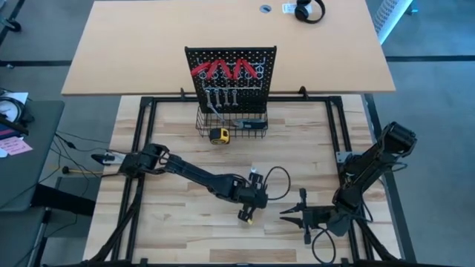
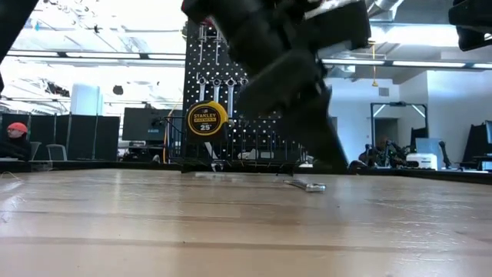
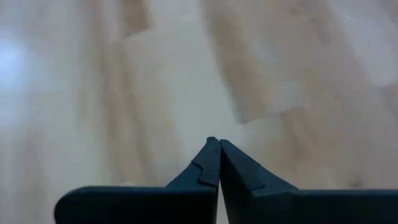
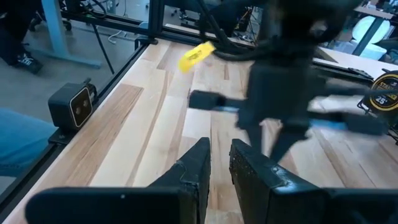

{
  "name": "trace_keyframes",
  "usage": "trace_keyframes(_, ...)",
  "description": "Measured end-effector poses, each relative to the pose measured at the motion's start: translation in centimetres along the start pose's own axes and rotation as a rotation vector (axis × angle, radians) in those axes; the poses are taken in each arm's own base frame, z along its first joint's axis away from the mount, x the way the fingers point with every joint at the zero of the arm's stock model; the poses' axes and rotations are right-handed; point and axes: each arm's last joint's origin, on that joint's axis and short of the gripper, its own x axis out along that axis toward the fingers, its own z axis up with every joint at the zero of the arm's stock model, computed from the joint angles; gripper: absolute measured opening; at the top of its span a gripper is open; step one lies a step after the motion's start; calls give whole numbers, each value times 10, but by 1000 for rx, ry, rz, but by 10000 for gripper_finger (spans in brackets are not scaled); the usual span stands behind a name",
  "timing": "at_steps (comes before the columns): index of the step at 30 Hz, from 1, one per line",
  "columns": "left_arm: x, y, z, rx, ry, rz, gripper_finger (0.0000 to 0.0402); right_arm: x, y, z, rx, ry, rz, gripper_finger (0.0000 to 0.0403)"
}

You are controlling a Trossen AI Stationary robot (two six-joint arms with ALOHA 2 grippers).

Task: Hang tools onto peg board
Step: Hang the wrench into the pegboard

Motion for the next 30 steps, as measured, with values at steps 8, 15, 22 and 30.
trace_keyframes(8, 4, 6, -9, -67, 71, 66, 0, 0, 0, 0, 5, 0, 0, 75)
trace_keyframes(15, 12, -8, -26, -21, 70, 42, 0, 1, -1, 0, 12, 0, -4, 75)
trace_keyframes(22, 19, -14, -42, -40, 55, 21, 0, 23, -25, -8, 50, 102, -88, 79)
trace_keyframes(30, 18, -31, -44, -6, 36, -27, 0, 74, -98, -16, -50, 278, 127, 164)
